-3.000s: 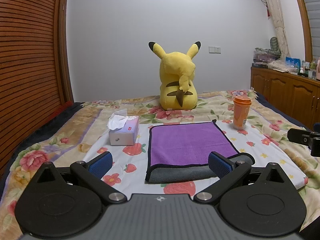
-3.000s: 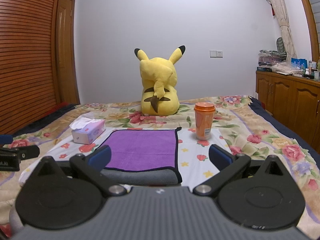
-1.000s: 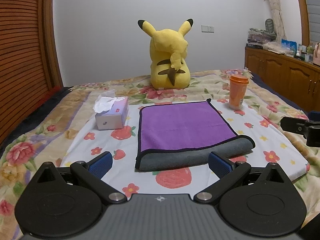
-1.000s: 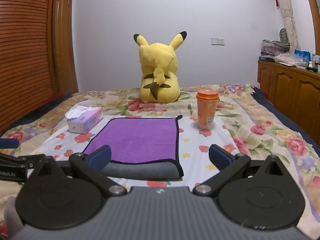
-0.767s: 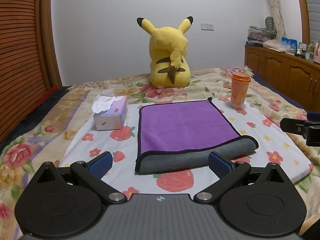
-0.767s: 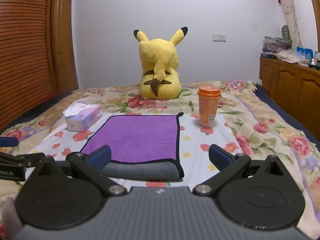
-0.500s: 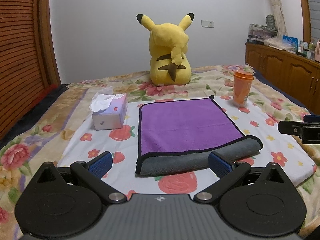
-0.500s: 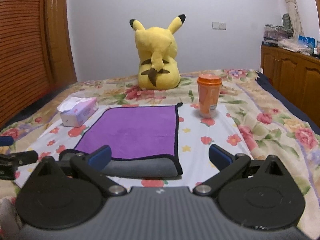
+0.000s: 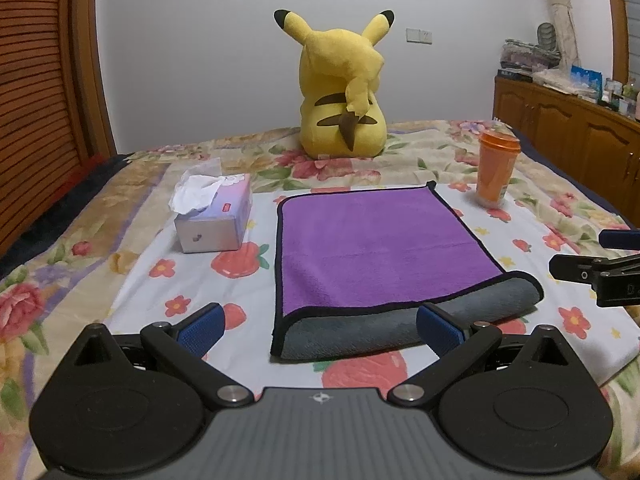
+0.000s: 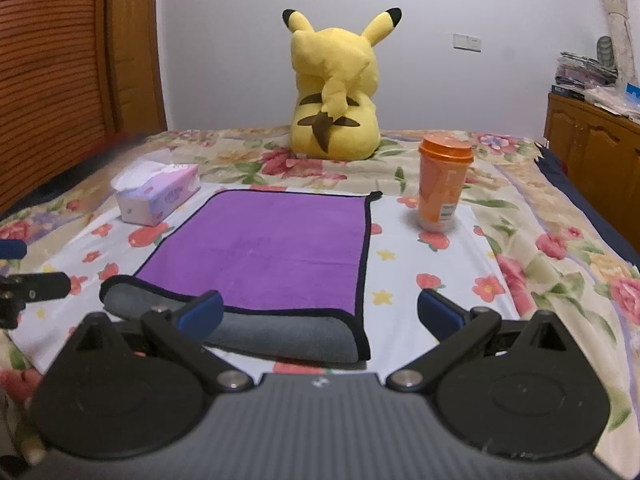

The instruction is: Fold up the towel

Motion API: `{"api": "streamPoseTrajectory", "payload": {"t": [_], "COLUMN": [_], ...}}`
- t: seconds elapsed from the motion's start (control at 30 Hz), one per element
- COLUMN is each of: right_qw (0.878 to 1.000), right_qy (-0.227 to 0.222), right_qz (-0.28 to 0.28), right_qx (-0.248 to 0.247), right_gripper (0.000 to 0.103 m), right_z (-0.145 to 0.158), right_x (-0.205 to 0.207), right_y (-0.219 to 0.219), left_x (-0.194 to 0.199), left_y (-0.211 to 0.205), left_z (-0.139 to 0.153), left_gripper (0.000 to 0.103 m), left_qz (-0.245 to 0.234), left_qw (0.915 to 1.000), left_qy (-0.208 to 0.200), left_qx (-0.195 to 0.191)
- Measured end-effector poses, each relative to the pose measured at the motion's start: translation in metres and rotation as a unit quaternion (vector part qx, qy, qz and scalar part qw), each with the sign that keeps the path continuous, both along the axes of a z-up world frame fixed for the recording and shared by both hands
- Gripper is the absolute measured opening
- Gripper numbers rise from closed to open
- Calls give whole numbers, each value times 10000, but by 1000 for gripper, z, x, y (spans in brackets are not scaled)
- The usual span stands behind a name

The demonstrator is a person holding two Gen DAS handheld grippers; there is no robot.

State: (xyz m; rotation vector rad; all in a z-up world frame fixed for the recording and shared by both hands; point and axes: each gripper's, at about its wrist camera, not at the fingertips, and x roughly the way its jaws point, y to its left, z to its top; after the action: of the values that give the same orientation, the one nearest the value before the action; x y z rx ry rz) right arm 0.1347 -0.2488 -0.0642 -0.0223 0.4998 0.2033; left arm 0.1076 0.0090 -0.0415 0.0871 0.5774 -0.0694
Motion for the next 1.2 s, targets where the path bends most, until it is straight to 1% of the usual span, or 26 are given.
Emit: {"api": "streamPoseTrajectory", "payload": {"t": [0.17, 0.27, 0.37, 0.57, 0.73, 1.07, 1.2], "right_qw": [10000, 9998, 9996, 9991, 9984, 9961, 9945], "right_qy": [77, 163, 256, 407, 533, 832, 974], "right_qz": [38, 70, 128, 154, 158, 212, 285], "right_qx": [-34, -27, -30, -2, 54, 211, 249], "right_gripper": [103, 102, 93, 92, 92, 92, 92], "right_z": [-4, -8, -11, -18, -23, -31, -35], "right_x": [13, 20, 27, 41, 50, 68, 73], "right_y": [-2, -3, -3, -5, -9, -17, -17], "left_x": [13, 23, 33, 51, 59, 70, 76], "left_y": [5, 7, 8, 14, 16, 24, 27], "left_z": [-5, -9, -15, -26, -31, -38, -44], "left_gripper": [103, 103, 101, 98, 93, 82, 75], "left_qz": [2, -24, -20, -19, -58, -42, -47], "left_qw": [10000, 9999, 9998, 9992, 9984, 9974, 9959], "left_qy": [78, 113, 205, 396, 558, 713, 888], "left_qx": [-53, 1, 73, 57, 16, -125, -153]}}
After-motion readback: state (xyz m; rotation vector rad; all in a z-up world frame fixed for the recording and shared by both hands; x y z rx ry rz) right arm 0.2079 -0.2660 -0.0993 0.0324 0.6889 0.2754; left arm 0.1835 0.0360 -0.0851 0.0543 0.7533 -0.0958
